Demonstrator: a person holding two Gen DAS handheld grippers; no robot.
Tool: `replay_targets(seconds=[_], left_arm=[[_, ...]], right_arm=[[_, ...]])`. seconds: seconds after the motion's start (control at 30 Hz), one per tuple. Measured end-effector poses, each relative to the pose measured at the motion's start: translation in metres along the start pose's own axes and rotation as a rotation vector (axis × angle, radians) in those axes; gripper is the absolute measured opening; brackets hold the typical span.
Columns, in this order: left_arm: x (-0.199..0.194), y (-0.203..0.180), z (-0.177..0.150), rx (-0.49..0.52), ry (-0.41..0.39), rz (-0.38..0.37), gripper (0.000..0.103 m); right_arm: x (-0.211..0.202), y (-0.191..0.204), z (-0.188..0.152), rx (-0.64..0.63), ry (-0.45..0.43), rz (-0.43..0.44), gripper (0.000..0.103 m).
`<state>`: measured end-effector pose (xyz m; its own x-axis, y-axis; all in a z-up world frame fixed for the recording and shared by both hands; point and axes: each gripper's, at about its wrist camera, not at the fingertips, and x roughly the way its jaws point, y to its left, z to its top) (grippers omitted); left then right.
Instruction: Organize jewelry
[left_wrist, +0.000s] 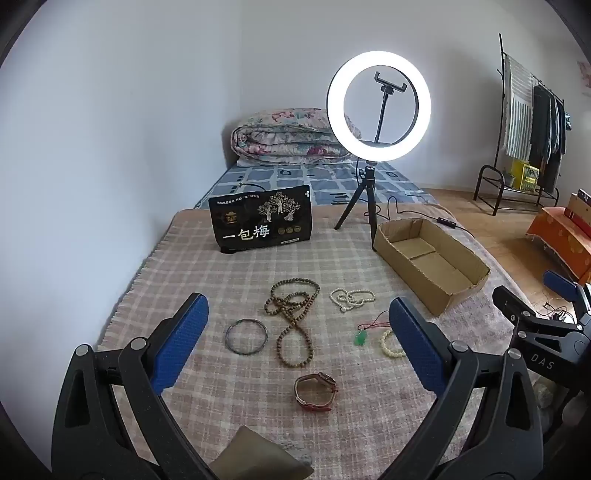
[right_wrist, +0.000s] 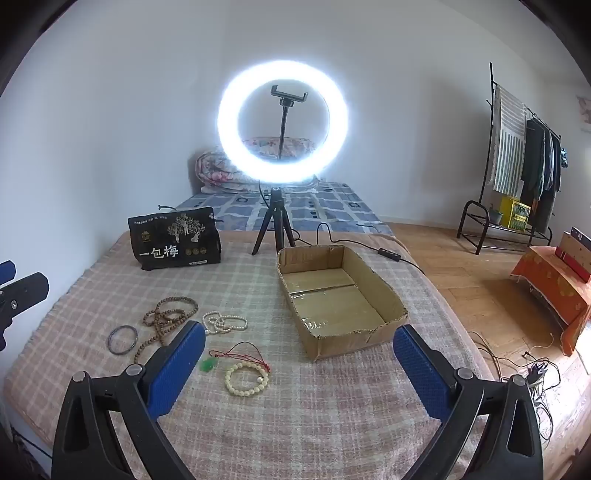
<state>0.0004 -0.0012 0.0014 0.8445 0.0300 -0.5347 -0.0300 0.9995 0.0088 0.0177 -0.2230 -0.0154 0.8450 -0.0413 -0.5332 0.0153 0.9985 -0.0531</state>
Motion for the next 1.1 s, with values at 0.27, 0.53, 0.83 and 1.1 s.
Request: replay_targets(seconds=[0.27, 0.53, 0.83, 1.1], left_arm=[[0.0016, -0.0028, 0.0027, -0.018, -0.005, 0.001, 0.1], [-0.0042, 0.002, 0.0012, -0.002, -0.024, -0.019, 0.1], [-0.0044, -0.0014, 0.0007, -0.003, -0.029, -0.02, 0.1], [-0.0057, -0.0047, 0.0017, -0.007, -0.036, -0.017, 0.1]], right_arm=[[0.0002, -0.0003, 0.0007, 0.0, 0.0, -0.003, 0.103], [0.0006, -0.0002, 0.0007, 0.001, 0.0, -0.001, 0.103], [-0.0012, -0.0005, 0.0002, -0.003, 0.001, -0.001, 0.103], [-0.0003, 0.001, 0.0017, 0.0, 0.004, -0.004, 0.103]])
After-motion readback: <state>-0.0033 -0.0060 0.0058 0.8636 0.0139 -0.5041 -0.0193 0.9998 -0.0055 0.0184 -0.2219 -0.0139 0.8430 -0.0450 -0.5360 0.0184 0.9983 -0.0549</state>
